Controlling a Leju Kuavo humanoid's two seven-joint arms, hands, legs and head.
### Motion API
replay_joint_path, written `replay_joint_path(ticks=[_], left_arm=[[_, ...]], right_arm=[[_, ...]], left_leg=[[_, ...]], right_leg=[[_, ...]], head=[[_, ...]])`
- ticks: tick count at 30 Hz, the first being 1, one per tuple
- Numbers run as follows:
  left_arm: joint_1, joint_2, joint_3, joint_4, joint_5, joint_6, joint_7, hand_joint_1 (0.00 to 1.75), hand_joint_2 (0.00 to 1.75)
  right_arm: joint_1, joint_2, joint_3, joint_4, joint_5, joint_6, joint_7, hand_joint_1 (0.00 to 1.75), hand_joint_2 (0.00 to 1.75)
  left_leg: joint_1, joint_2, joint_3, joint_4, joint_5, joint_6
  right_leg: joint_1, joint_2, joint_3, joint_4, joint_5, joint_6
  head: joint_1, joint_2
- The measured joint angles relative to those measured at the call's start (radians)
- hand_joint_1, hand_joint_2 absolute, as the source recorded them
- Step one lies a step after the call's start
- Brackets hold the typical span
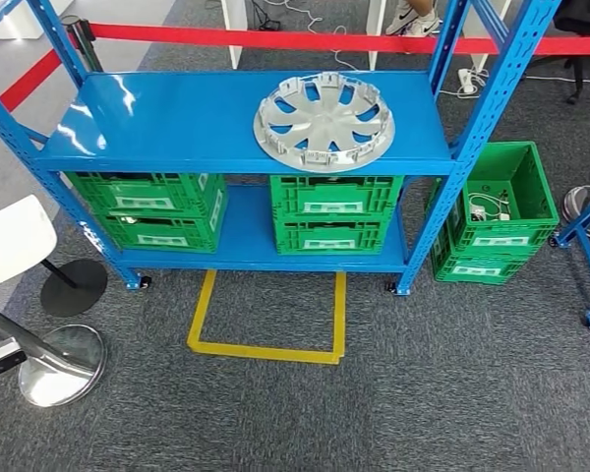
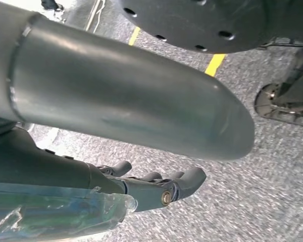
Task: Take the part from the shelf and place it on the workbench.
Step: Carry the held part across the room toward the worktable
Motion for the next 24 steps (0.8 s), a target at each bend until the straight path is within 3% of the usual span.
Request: replay_joint_path(ticks=[2,4,6,7,9,10,11,12,13,14,15,16,17,18,20,22,23,24], left_arm=[[0.006,0.011,0.019,-0.003,0.011,0.0,-0.012,1.75,1.75],[0.014,0.018,0.035,-0.006,0.018,-0.001,-0.022,1.75,1.75],[0.023,0.02,0.047,-0.007,0.022,-0.005,-0.029,1.75,1.75],[0.026,0.02,0.051,-0.007,0.023,-0.007,-0.032,1.75,1.75],[0.032,0.023,0.061,-0.007,0.024,-0.012,-0.038,1.75,1.75],[0.035,0.024,0.067,-0.007,0.024,-0.015,-0.041,1.75,1.75],[0.037,0.025,0.072,-0.007,0.025,-0.017,-0.043,1.75,1.75],[0.039,0.025,0.077,-0.007,0.025,-0.019,-0.045,1.75,1.75],[0.04,0.025,0.08,-0.007,0.025,-0.02,-0.046,1.75,1.75],[0.042,0.025,0.082,-0.007,0.025,-0.021,-0.047,1.75,1.75],[0.044,0.025,0.085,-0.007,0.025,-0.021,-0.048,1.75,1.75],[0.046,0.025,0.089,-0.007,0.026,-0.021,-0.049,1.75,1.75],[0.047,0.026,0.094,-0.007,0.026,-0.021,-0.049,1.75,1.75],[0.047,0.027,0.097,-0.007,0.027,-0.021,-0.05,1.75,1.75],[0.048,0.029,0.103,-0.008,0.03,-0.022,-0.052,1.75,1.75],[0.054,0.03,0.108,-0.008,0.032,-0.024,-0.054,1.75,1.75],[0.057,0.031,0.112,-0.008,0.032,-0.025,-0.055,1.75,1.75],[0.059,0.031,0.115,-0.008,0.033,-0.025,-0.055,1.75,1.75]], right_arm=[[-0.002,-0.001,0.004,0.0,0.004,0.0,-0.002,0.0,0.0],[-0.003,-0.001,0.007,0.0,0.008,-0.001,-0.003,0.0,0.0],[0.001,-0.002,0.008,0.0,0.01,-0.001,-0.004,0.0,0.0],[0.004,-0.002,0.009,0.0,0.011,-0.001,-0.004,0.0,0.0],[0.009,-0.002,0.012,0.0,0.011,-0.001,-0.004,0.0,0.0],[0.009,-0.002,0.014,0.0,0.012,-0.001,-0.004,0.0,0.0],[0.008,-0.001,0.016,0.0,0.012,-0.001,-0.004,0.0,0.0],[0.007,-0.001,0.017,0.0,0.012,-0.001,-0.004,0.0,0.0],[0.006,-0.001,0.019,0.0,0.012,-0.002,-0.004,0.0,0.0],[0.005,-0.001,0.02,0.0,0.012,-0.002,-0.004,0.0,0.0],[0.004,-0.001,0.021,0.0,0.012,-0.002,-0.004,0.0,0.0],[0.002,-0.001,0.022,0.0,0.012,-0.002,-0.004,0.0,0.0],[-0.001,-0.002,0.023,0.0,0.012,-0.003,-0.004,0.0,0.0],[-0.003,-0.002,0.023,0.0,0.012,-0.003,-0.004,0.0,0.0],[-0.005,-0.001,0.024,0.0,0.013,-0.003,-0.004,0.0,0.0],[-0.003,-0.001,0.024,0.001,0.013,-0.002,-0.004,0.0,0.0],[-0.002,-0.001,0.024,0.001,0.014,-0.002,-0.004,0.0,0.0],[-0.001,-0.002,0.024,0.002,0.014,-0.002,-0.004,0.0,0.0]], left_leg=[[0.005,-0.002,0.098,-0.141,-0.004,-0.001],[0.002,-0.004,0.136,-0.216,-0.028,0.014],[-0.001,-0.001,0.119,-0.218,-0.017,0.036],[-0.001,0.0,0.108,-0.218,-0.007,0.046],[-0.001,0.002,0.082,-0.218,0.016,0.059],[-0.002,0.002,0.067,-0.218,0.028,0.062],[-0.004,0.002,0.051,-0.217,0.041,0.063],[-0.006,0.002,0.035,-0.216,0.054,0.064],[-0.009,0.002,0.019,-0.216,0.066,0.064],[-0.011,0.002,0.004,-0.216,0.078,0.063],[-0.013,0.002,-0.009,-0.216,0.09,0.062],[-0.015,0.001,-0.02,-0.215,0.101,0.059],[-0.016,0.001,-0.028,-0.215,0.111,0.055],[-0.016,0.002,-0.032,-0.216,0.121,0.051],[-0.015,0.002,-0.035,-0.22,0.141,0.039],[-0.012,0.001,-0.047,-0.219,0.141,0.027],[-0.011,0.001,-0.057,-0.201,0.11,0.022],[-0.01,0.0,-0.07,-0.162,0.06,0.017]], right_leg=[[0.002,0.002,-0.028,0.02,0.013,0.01],[0.004,0.004,-0.046,0.026,0.032,0.021],[0.001,0.005,-0.059,0.025,0.042,0.033],[-0.001,0.005,-0.068,0.037,0.022,0.039],[-0.003,0.004,-0.094,0.119,-0.073,0.05],[-0.003,0.004,-0.109,0.186,-0.126,0.053],[-0.004,0.004,-0.118,0.253,-0.161,0.054],[-0.004,0.004,-0.117,0.302,-0.17,0.054],[-0.003,0.004,-0.103,0.321,-0.154,0.051],[-0.002,0.004,-0.07,0.303,-0.122,0.046],[-0.001,0.004,-0.021,0.251,-0.093,0.04],[0.002,0.004,0.037,0.175,-0.086,0.032],[0.004,0.004,0.097,0.088,-0.095,0.027],[0.006,0.005,0.135,0.024,-0.111,0.023],[0.011,0.006,0.156,-0.03,-0.125,0.018],[0.009,0.004,0.136,-0.028,-0.104,0.006],[0.006,0.002,0.125,-0.029,-0.089,-0.001],[0.005,0.001,0.113,-0.03,-0.075,-0.006]], head=[[0.0,0.0],[0.0,0.0],[0.0,0.0],[0.001,0.0],[0.003,0.0],[0.006,0.0],[0.007,0.0],[0.008,0.0],[0.008,0.0],[0.008,0.0],[0.008,0.0],[0.008,0.0],[0.008,0.0],[0.007,0.0],[0.01,0.0],[0.011,0.0],[0.009,0.0],[0.007,0.0]])
